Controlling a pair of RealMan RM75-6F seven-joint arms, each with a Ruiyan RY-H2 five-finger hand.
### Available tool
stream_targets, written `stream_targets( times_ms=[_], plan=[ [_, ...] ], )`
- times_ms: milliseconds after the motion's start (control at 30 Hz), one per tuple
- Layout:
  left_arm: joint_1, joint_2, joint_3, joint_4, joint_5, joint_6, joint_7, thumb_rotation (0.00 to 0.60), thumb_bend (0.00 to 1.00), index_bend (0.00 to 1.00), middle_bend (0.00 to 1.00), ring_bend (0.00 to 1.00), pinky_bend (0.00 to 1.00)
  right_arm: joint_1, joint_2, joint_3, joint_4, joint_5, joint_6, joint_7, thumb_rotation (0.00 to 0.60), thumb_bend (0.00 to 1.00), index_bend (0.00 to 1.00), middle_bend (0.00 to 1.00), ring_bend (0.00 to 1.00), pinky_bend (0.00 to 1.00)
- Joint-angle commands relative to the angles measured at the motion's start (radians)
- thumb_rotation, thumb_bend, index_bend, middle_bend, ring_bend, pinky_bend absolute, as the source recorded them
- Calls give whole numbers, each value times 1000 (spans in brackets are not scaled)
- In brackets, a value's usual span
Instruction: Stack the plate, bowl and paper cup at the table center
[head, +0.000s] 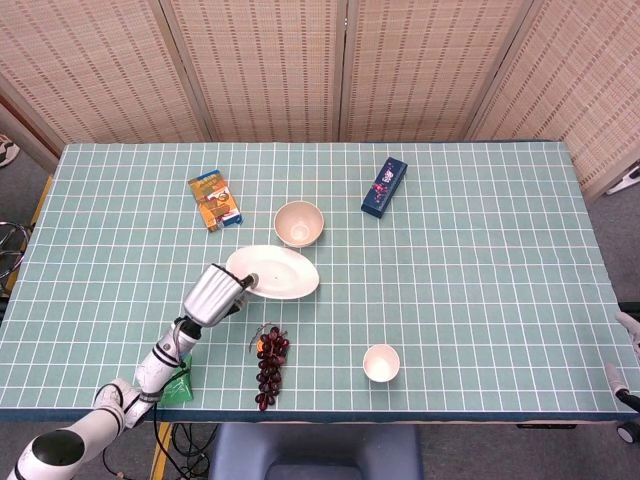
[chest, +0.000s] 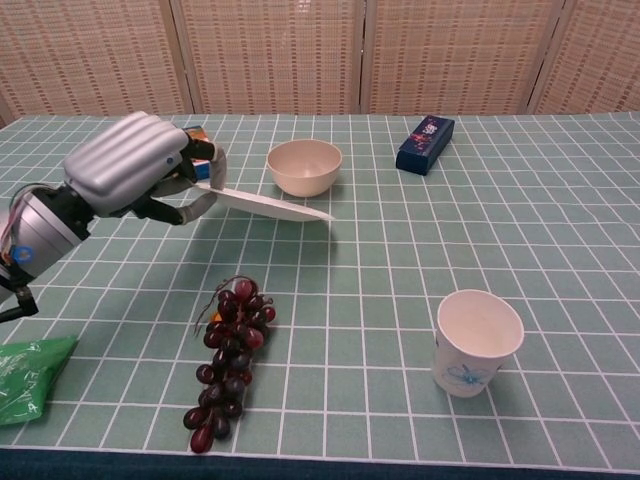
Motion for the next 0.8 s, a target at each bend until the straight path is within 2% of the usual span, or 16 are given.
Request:
stream_targets(
  times_ms=[33, 167, 333, 467, 667, 800],
  plan=[
    [6, 21, 7, -42, -7, -15, 34, 600, 318, 504, 1000, 1000, 1000, 0, -2, 1, 1, -2, 2, -2, 600, 344, 171, 177, 101, 208],
    [19, 58, 13, -121, -15, -27, 90, 600, 185, 440, 1000, 1000, 1000, 1, -3, 2, 4, -1, -1, 1, 600, 343, 171, 177, 101, 208],
    [39, 122, 18, -260, -30, -52, 186, 600, 94, 358, 1000, 984, 1000, 1, -5, 3, 7, -1, -3, 3, 600, 343, 171, 177, 101, 208],
    [59, 184, -1, -410, -75, -89, 305, 600, 19, 280, 1000, 968, 1000, 1, -5, 4, 7, -3, -1, 4, 600, 343, 171, 177, 100, 208],
    [83, 255, -34, -597, -157, -149, 479, 600, 0, 197, 987, 943, 1000, -3, -5, 4, 5, -6, 5, 5, 600, 343, 171, 177, 101, 208],
    [89, 281, -40, -656, -184, -174, 525, 600, 0, 129, 940, 916, 1000, -5, -4, 4, 6, -7, 9, 7, 600, 344, 171, 177, 101, 208]
  ],
)
